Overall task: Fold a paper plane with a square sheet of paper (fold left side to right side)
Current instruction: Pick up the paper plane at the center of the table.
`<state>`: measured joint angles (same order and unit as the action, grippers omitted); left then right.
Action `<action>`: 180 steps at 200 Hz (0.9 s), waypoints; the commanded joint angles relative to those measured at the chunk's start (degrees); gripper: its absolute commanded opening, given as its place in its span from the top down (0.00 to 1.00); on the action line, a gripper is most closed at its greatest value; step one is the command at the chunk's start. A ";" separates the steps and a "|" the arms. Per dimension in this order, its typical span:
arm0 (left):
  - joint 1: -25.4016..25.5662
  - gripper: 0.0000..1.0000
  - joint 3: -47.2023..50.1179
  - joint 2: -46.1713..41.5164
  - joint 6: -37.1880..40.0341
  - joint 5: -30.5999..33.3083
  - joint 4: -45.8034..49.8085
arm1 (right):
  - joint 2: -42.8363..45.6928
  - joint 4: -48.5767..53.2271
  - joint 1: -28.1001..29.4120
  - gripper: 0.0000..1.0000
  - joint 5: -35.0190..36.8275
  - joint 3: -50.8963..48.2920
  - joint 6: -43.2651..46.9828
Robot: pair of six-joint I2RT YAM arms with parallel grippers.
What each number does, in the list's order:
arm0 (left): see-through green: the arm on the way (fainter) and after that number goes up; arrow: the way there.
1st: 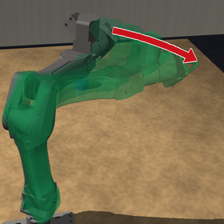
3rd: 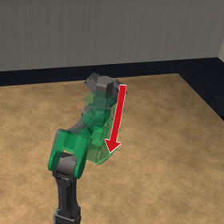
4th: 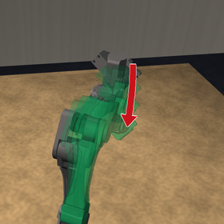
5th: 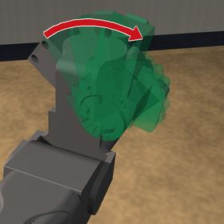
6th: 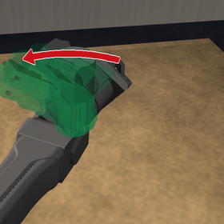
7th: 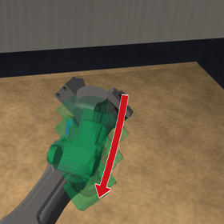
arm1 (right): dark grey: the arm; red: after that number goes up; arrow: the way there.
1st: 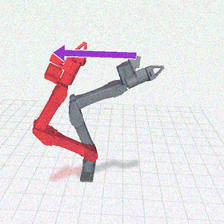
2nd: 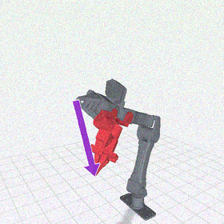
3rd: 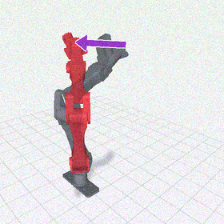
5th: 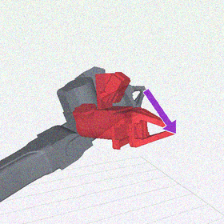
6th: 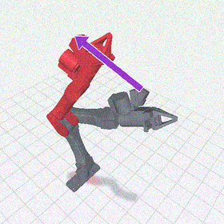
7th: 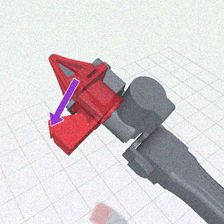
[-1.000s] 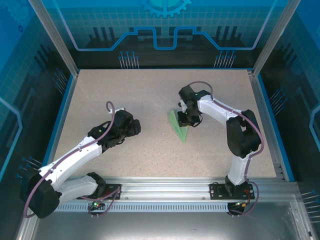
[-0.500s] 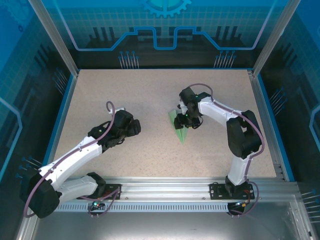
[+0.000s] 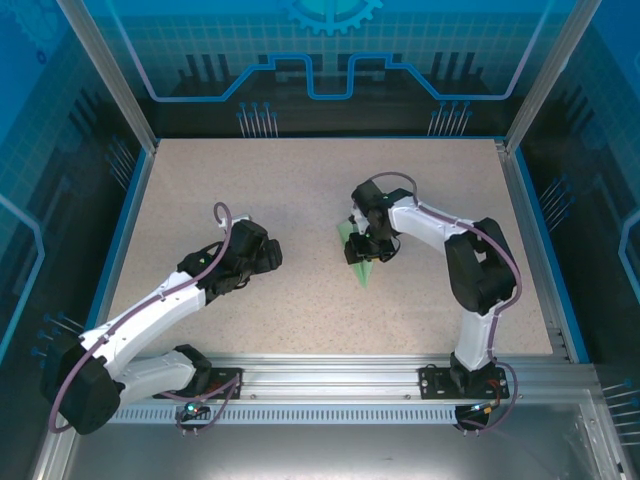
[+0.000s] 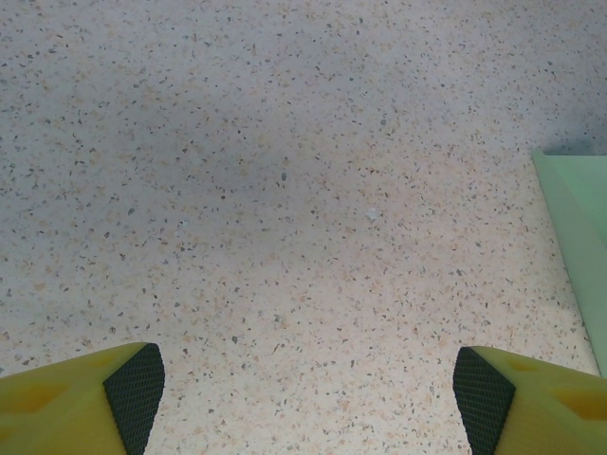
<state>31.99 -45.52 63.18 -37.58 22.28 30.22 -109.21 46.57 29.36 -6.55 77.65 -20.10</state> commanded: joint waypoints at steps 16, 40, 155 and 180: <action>-0.35 0.16 -1.38 0.65 -0.39 0.32 0.82 | -2.10 0.70 1.46 0.56 0.46 2.62 0.32; -0.35 0.16 -1.45 0.90 -0.39 0.33 0.81 | -3.33 0.94 1.80 0.60 1.28 3.51 0.41; -0.40 0.16 -1.59 0.64 0.10 0.26 0.81 | -9.19 4.61 3.90 0.72 6.58 7.43 -2.06; -0.43 0.16 -1.59 -0.19 0.48 0.01 0.82 | -8.90 4.84 3.90 0.80 8.09 7.25 -3.45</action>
<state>31.99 -45.54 63.81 -37.56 22.28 30.20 -117.49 48.82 32.67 -0.80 83.85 -21.67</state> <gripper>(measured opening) 0.841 0.243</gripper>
